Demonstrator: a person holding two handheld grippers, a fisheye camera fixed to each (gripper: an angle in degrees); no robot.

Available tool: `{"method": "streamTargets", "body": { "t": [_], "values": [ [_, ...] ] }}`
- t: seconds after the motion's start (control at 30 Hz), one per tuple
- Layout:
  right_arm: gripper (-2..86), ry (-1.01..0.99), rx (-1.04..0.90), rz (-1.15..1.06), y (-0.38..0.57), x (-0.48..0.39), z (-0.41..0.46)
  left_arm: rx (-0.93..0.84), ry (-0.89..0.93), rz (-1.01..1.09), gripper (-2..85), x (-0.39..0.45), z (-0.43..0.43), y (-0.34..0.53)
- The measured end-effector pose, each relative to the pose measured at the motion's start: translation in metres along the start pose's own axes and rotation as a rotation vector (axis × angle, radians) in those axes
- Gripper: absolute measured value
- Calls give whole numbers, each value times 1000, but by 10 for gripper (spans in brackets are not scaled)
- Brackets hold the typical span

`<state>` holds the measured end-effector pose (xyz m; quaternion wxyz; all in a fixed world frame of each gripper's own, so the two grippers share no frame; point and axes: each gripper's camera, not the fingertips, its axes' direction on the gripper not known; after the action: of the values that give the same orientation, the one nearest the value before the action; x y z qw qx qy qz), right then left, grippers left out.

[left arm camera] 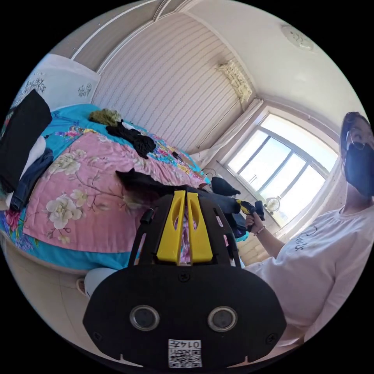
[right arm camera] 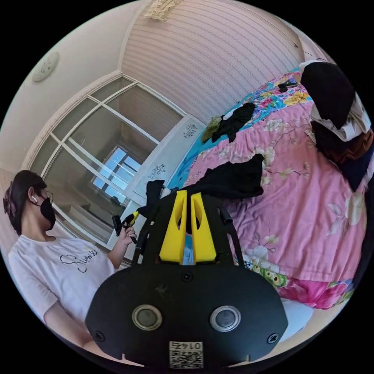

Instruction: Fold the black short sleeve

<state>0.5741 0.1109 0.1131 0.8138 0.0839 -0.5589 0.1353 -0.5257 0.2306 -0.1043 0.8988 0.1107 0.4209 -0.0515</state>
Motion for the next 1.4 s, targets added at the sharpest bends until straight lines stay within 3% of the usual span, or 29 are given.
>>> {"method": "streamTargets", "body": {
  "t": [0.13,0.33,0.47,0.63,0.83,1.03,1.13,1.23,1.4],
  "values": [
    [4,-134,63,-116,1,-43,-33,94,45,96,-10,33,-44,-11],
    [4,-256,140,-470,-19,-142,-86,212,111,247,-10,87,-108,-42],
    [3,-150,98,-528,-51,-174,-89,205,93,257,-10,87,-111,-63],
    [3,64,47,-381,-107,-144,-44,139,145,94,-10,39,-59,-103],
    [1,240,39,-352,-240,-133,6,145,1,118,-10,12,9,-238],
    [2,158,310,-517,-285,-179,-11,286,-101,309,-10,59,15,-294],
    [2,134,282,-580,-260,-162,-13,218,-115,291,-10,36,29,-274],
    [2,177,126,-491,-221,-107,7,26,-176,217,-10,-8,67,-232],
    [3,325,-151,-51,-117,50,62,-296,-181,-41,-10,-96,152,-115]
  ]
}}
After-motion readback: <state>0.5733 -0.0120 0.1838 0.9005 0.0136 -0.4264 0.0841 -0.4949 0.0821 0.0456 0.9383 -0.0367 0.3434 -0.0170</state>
